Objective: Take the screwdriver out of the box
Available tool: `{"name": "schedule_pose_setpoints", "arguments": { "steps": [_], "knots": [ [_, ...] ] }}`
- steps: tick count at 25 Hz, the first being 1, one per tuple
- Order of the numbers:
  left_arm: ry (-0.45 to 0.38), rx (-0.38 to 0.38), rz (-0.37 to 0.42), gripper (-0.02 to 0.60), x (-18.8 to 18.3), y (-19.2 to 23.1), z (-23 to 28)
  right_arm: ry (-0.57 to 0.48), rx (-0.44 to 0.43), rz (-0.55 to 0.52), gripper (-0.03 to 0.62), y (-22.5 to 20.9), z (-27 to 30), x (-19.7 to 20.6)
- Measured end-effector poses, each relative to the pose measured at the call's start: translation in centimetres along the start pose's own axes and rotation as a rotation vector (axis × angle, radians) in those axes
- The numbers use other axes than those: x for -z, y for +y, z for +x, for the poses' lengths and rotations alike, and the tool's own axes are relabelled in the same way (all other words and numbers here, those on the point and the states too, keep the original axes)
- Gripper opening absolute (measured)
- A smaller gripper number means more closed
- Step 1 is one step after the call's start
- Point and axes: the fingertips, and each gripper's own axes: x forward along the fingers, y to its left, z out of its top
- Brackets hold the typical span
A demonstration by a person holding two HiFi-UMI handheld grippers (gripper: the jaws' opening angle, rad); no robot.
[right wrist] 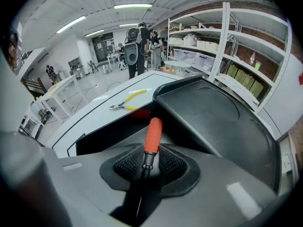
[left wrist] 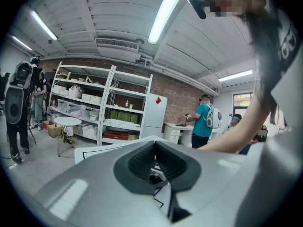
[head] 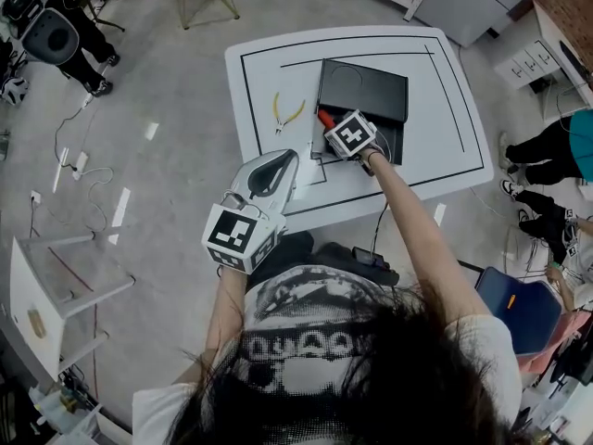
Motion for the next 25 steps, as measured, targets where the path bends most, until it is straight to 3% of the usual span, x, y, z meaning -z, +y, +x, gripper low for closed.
{"name": "schedule_pose_setpoints", "arguments": {
  "steps": [6, 12, 25],
  "knots": [
    [-0.002, 0.000, -0.010, 0.000, 0.0, 0.1, 0.0, 0.002, -0.016, -0.019, 0.094, -0.1, -0.7, 1.0],
    [0.006, -0.004, -0.014, 0.000, 0.4, -0.2, -0.1, -0.079, -0.026, -0.030, 0.094, 0.5, -3.4, 0.2],
    [0.005, -0.006, 0.003, 0.000, 0.3, -2.7, -0.2, -0.461, 0.031, 0.031, 0.094, 1.5, -15.4, -4.6]
  ]
}}
